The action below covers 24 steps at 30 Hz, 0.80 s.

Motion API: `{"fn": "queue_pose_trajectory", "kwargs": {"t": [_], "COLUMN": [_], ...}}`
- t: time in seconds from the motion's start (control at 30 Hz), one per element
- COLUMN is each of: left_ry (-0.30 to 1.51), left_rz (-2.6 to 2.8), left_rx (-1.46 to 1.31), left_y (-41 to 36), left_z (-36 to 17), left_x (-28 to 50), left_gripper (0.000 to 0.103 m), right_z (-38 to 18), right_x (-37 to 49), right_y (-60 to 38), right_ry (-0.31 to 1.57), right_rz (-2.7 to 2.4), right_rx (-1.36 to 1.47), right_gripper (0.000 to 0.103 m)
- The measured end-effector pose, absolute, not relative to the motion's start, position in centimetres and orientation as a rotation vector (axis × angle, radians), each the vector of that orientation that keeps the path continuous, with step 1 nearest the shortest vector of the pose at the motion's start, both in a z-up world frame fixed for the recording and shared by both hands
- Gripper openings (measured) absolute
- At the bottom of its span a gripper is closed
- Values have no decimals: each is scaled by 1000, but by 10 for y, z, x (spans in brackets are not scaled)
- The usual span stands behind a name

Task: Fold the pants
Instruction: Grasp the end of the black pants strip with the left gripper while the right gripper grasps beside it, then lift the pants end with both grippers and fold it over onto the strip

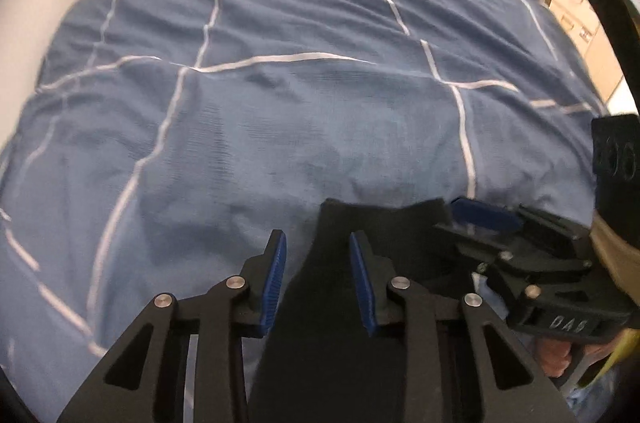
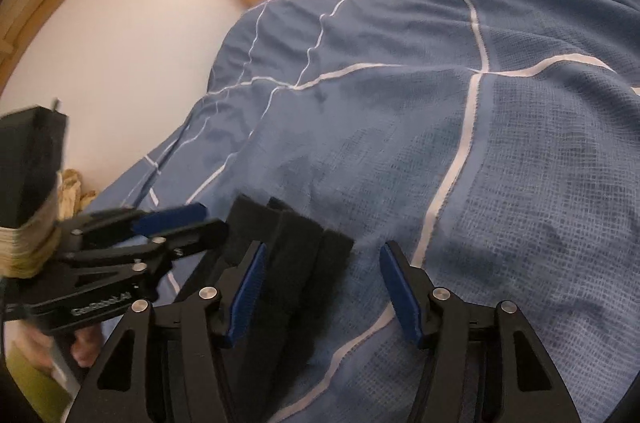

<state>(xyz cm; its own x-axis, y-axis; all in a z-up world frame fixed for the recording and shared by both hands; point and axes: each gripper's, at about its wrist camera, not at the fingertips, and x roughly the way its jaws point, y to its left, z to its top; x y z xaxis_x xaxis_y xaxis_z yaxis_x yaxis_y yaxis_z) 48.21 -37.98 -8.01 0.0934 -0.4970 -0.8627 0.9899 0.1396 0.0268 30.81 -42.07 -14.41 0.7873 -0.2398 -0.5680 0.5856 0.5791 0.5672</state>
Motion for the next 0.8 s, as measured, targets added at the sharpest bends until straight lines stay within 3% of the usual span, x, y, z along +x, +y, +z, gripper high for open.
{"fn": "queue_pose_trajectory", "kwargs": {"t": [0.3, 0.6, 0.67, 0.7, 0.73, 0.8], "left_ry": [939, 959, 960, 957, 955, 926], "left_rz": [-1291, -1237, -1232, -1241, -1255, -1249], "left_rx": [813, 861, 859, 864, 871, 897], "left_y": [-403, -417, -418, -418, -418, -418], "left_z": [-107, -120, -121, -121, -122, -123], "left_x": [483, 484, 483, 480, 476, 471], "left_gripper": [33, 48, 44, 34, 31, 31], "right_z": [-154, -158, -159, -160, -161, -164], "right_x": [313, 319, 319, 320, 321, 321], "right_y": [-424, -423, -424, -425, -425, -427], "right_ry": [473, 482, 484, 487, 492, 497], "right_rz": [-499, -482, -476, -469, -461, -451], "right_rx": [829, 822, 826, 829, 835, 847], "right_gripper": [58, 53, 47, 44, 40, 36]}}
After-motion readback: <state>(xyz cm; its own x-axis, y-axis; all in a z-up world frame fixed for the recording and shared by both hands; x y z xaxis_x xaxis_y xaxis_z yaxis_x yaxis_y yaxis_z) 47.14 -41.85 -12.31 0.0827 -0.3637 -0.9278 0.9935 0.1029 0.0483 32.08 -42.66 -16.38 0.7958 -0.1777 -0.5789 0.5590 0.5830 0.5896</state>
